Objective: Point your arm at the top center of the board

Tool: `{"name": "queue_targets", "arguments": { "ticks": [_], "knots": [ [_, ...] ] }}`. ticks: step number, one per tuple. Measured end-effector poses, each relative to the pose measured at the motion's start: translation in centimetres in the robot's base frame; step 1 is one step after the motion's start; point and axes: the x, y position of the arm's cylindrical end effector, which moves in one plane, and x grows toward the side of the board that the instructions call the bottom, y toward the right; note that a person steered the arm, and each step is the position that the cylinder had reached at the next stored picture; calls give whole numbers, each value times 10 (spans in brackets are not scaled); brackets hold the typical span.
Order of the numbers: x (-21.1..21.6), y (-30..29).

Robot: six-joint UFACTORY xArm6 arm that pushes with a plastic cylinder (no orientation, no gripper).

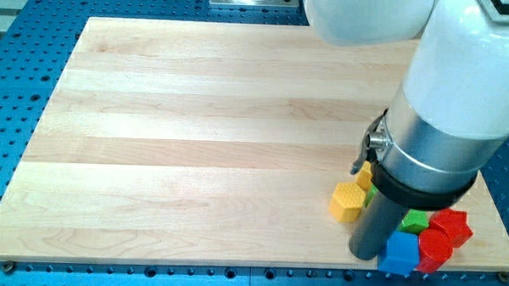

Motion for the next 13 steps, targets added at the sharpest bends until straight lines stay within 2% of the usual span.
{"name": "queue_targets", "arguments": {
  "ticks": [1, 3, 7, 13],
  "knots": [
    [-10, -24],
    [-25, -122],
    [-115, -131],
    [-226, -131]
  ]
}}
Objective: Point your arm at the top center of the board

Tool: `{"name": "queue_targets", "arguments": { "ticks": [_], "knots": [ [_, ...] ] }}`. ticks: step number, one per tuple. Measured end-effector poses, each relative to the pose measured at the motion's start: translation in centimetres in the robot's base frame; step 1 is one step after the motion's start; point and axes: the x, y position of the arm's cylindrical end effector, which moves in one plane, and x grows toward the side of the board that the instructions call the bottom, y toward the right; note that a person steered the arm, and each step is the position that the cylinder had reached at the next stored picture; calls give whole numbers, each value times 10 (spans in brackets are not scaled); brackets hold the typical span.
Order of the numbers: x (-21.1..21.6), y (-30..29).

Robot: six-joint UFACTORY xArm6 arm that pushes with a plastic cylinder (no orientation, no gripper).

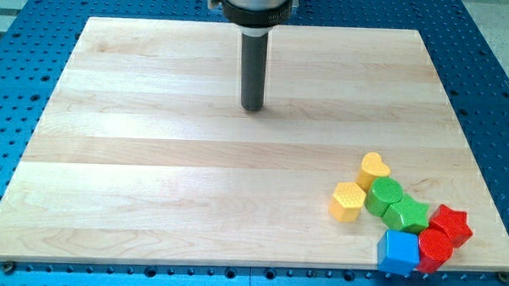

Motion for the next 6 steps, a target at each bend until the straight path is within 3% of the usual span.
{"name": "queue_targets", "arguments": {
  "ticks": [6],
  "knots": [
    [-106, 0]
  ]
}}
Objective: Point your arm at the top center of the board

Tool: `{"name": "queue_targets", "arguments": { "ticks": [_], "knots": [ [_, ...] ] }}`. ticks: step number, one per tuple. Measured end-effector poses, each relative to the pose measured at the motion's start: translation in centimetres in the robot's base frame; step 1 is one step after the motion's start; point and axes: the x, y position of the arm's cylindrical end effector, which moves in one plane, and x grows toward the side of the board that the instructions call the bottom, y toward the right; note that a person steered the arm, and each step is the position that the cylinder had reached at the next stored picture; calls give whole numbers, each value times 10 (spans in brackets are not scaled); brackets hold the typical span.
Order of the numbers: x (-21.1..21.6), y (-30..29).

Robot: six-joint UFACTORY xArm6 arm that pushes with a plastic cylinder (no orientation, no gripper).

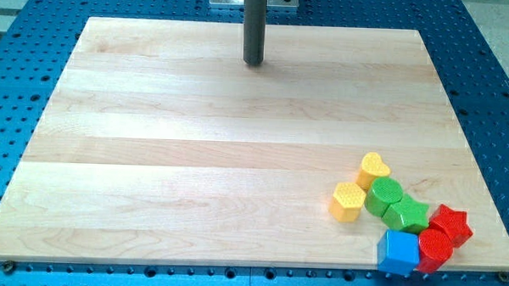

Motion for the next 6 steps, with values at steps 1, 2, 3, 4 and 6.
{"name": "queue_targets", "arguments": {
  "ticks": [1, 2, 3, 4, 6],
  "knots": [
    [-18, 0],
    [-36, 0],
    [-55, 0],
    [-72, 0],
    [-81, 0]
  ]
}}
